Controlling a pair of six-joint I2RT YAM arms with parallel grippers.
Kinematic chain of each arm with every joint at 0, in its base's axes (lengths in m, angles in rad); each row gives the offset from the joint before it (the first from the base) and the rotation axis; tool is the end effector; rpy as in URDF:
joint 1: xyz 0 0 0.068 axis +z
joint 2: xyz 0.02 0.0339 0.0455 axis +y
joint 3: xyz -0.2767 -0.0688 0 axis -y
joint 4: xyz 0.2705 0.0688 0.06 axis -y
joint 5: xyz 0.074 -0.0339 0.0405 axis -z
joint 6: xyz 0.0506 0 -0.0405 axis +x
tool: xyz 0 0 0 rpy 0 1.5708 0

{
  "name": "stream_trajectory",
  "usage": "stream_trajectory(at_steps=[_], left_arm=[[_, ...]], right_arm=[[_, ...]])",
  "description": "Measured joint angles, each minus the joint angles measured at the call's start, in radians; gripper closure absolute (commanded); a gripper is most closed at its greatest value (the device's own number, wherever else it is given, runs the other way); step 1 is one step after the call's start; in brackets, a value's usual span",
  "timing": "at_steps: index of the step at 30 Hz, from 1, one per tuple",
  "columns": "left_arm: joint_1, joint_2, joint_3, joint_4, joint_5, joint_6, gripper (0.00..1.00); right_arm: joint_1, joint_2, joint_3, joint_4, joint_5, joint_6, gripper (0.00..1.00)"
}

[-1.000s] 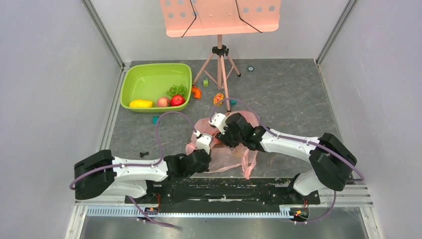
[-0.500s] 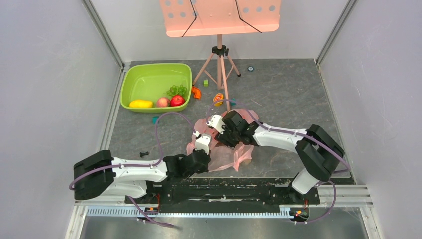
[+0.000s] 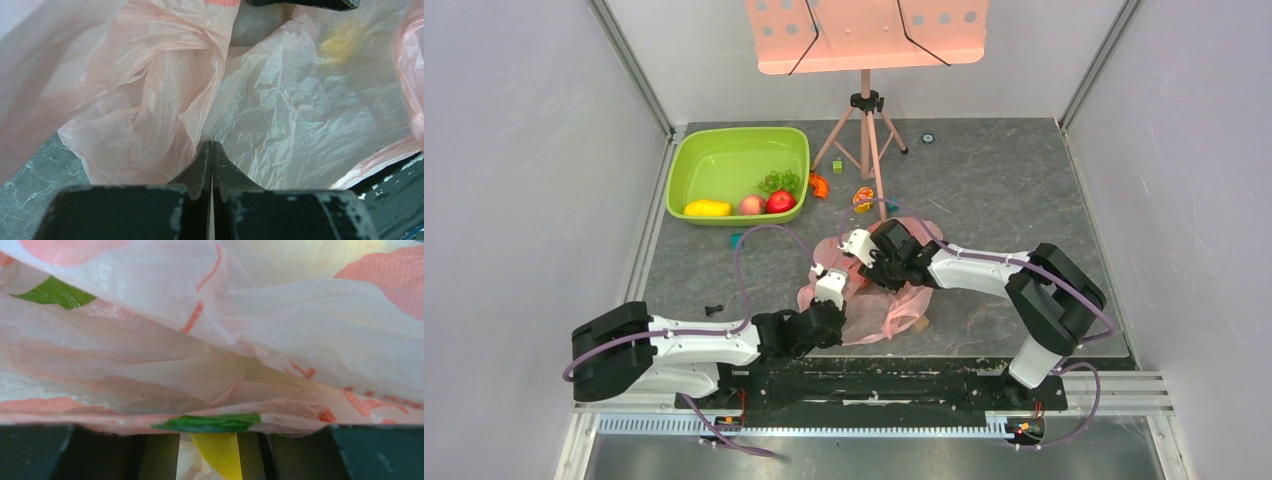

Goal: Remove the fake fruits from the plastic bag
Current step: Take out the fake fruit from the plastic bag.

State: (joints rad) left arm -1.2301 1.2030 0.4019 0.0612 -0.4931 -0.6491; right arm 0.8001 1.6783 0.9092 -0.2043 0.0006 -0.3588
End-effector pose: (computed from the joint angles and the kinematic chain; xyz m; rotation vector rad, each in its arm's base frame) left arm 0.1026 -0.2176 0.1393 0.4021 2.2104 -0.4636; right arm 0.2479 0.2553 0.1406 -1.3979 2.1366 0.1713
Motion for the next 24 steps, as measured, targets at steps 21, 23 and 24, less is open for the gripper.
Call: stream_trajectory(at_steps=[21, 23, 24], left_arm=[[0.000, -0.024, 0.005, -0.042, -0.033, -0.035, 0.98], [0.000, -0.041, 0.011, -0.056, -0.038, -0.035, 0.98], [0.000, -0.054, 0.014, -0.065, -0.042, -0.035, 0.98]], right_arm=[[-0.002, -0.306, -0.023, -0.104, -0.342, 0.010, 0.76], [-0.002, -0.336, -0.044, -0.115, -0.396, 0.011, 0.76], [-0.002, -0.356, -0.055, -0.122, -0.428, 0.011, 0.76]])
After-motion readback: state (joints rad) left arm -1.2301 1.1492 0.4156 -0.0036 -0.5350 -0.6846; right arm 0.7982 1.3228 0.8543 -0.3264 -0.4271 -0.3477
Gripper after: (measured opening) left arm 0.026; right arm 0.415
